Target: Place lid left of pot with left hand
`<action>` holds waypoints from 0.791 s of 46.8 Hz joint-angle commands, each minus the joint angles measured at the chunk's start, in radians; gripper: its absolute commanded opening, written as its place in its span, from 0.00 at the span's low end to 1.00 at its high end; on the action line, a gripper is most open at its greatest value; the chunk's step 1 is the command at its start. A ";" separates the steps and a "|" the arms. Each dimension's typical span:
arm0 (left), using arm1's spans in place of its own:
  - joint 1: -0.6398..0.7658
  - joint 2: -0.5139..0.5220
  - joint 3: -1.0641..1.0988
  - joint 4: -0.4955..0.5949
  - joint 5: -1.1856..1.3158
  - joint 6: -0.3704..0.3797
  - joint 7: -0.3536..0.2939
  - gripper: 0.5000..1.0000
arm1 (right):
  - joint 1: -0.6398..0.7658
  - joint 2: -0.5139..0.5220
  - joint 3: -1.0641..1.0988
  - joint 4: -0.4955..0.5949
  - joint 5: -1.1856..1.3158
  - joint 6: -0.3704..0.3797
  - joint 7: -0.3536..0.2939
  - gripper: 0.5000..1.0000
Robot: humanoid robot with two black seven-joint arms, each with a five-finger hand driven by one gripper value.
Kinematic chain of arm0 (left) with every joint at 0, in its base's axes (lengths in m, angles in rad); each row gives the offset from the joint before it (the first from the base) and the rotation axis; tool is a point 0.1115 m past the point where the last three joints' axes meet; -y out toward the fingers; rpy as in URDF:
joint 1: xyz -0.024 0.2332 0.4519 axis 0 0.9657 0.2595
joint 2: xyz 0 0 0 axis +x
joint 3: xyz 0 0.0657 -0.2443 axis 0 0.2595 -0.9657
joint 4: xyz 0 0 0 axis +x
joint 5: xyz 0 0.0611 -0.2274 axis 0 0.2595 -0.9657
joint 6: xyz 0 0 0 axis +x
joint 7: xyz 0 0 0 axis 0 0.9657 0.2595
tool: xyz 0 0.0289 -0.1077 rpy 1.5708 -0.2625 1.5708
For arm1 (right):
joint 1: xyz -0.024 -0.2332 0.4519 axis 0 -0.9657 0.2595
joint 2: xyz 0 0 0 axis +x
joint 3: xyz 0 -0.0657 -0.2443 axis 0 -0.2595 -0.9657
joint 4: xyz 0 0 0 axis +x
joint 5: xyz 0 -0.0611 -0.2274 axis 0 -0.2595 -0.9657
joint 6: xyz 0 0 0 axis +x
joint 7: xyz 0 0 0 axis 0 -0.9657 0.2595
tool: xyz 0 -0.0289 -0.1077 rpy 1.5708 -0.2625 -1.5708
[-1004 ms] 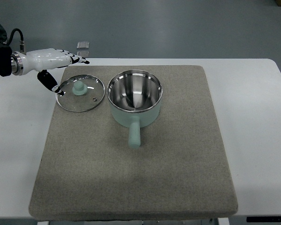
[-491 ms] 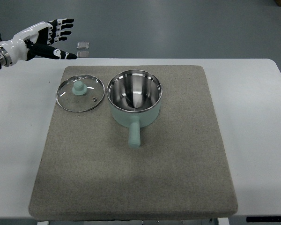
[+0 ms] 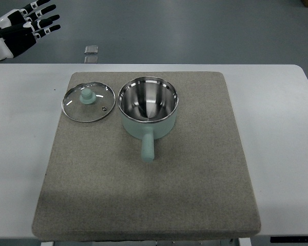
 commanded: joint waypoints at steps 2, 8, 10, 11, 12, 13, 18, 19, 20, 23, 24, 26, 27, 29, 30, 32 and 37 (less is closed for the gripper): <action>0.000 -0.026 -0.054 0.089 -0.043 -0.004 0.101 0.99 | -0.001 0.000 0.000 0.001 0.000 0.000 0.000 0.85; 0.009 -0.046 -0.150 0.143 -0.057 -0.004 0.226 0.99 | 0.001 0.000 0.000 0.000 0.000 0.000 0.000 0.85; 0.011 -0.057 -0.166 0.151 -0.057 -0.004 0.238 0.99 | -0.001 0.000 0.000 0.000 0.000 0.000 0.000 0.85; 0.011 -0.061 -0.170 0.154 -0.057 -0.004 0.238 0.99 | -0.001 0.000 0.000 0.000 0.000 0.000 0.000 0.85; 0.011 -0.064 -0.172 0.155 -0.057 -0.004 0.238 0.99 | -0.001 0.000 0.002 0.000 0.000 0.000 0.000 0.85; 0.012 -0.064 -0.173 0.158 -0.057 -0.004 0.238 0.99 | 0.001 0.000 0.002 0.000 0.000 0.000 0.000 0.85; 0.012 -0.066 -0.186 0.160 -0.074 -0.004 0.238 0.99 | -0.001 0.000 0.002 0.000 0.000 0.000 0.000 0.85; 0.012 -0.068 -0.190 0.163 -0.077 -0.004 0.238 0.99 | -0.001 0.000 0.002 0.000 0.000 0.000 0.000 0.85; 0.012 -0.068 -0.192 0.164 -0.079 -0.004 0.238 0.99 | 0.001 0.000 0.005 0.000 0.002 0.002 0.000 0.85; 0.012 -0.068 -0.193 0.164 -0.079 -0.004 0.238 0.99 | -0.001 0.000 0.009 0.001 0.006 0.008 0.000 0.85; 0.012 -0.066 -0.193 0.164 -0.079 -0.004 0.238 0.99 | -0.001 0.000 0.009 0.001 0.006 0.008 0.000 0.85; 0.012 -0.066 -0.193 0.164 -0.079 -0.004 0.236 0.99 | -0.001 0.000 0.008 0.001 0.006 0.008 0.000 0.85; 0.012 -0.066 -0.193 0.166 -0.079 -0.004 0.236 0.99 | -0.001 0.000 0.008 0.001 0.006 0.008 0.000 0.85; 0.012 -0.066 -0.193 0.166 -0.079 -0.004 0.236 0.99 | 0.001 0.000 0.005 0.001 0.002 0.006 0.000 0.85; 0.012 -0.066 -0.193 0.166 -0.079 -0.004 0.236 0.99 | -0.001 0.000 0.005 0.001 0.002 0.006 0.000 0.85; 0.012 -0.066 -0.193 0.166 -0.079 -0.004 0.236 0.99 | 0.001 0.000 0.005 0.000 0.003 0.005 0.000 0.85; 0.012 -0.066 -0.193 0.166 -0.077 -0.004 0.236 0.99 | -0.001 0.000 0.008 0.011 0.006 0.009 0.000 0.85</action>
